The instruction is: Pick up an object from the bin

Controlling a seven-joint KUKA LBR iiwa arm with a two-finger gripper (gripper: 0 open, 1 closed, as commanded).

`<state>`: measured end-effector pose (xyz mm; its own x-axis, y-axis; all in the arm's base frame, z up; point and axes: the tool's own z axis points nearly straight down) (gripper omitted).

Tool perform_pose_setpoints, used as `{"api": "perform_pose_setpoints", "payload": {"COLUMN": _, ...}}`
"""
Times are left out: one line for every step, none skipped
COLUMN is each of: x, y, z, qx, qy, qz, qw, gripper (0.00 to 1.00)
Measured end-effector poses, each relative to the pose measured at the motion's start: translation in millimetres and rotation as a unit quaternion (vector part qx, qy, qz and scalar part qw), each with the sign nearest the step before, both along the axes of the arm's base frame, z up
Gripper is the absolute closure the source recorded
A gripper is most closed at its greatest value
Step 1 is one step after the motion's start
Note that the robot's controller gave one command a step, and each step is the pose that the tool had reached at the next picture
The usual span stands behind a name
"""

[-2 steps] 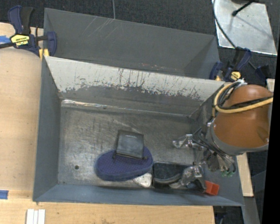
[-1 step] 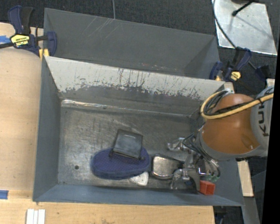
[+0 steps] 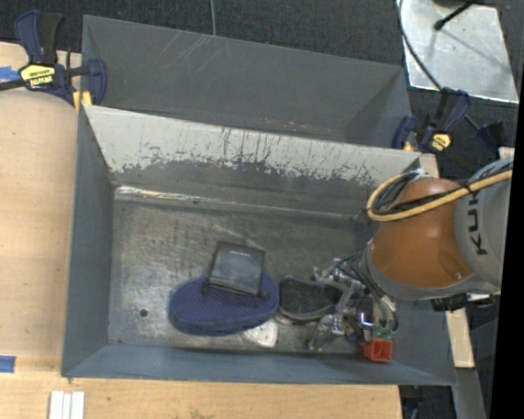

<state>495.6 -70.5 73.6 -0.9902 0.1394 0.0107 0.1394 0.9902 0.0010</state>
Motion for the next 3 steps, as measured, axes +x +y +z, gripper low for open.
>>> {"api": "perform_pose_setpoints", "payload": {"x": 1.1, "y": 0.5, "z": 0.6, "qx": 0.0, "qy": -0.0014, "qz": 0.001, "qw": 1.0, "gripper": 1.0}}
{"api": "perform_pose_setpoints", "payload": {"x": 8.6, "y": 26.7, "z": 112.7, "qx": -0.001, "qy": -0.0078, "qz": 0.061, "qw": 0.9981, "gripper": 1.0}}
{"api": "perform_pose_setpoints", "payload": {"x": 11.5, "y": 40.4, "z": 150.7, "qx": -0.001, "qy": -0.0061, "qz": 0.092, "qw": 0.9958, "gripper": 1.0}}
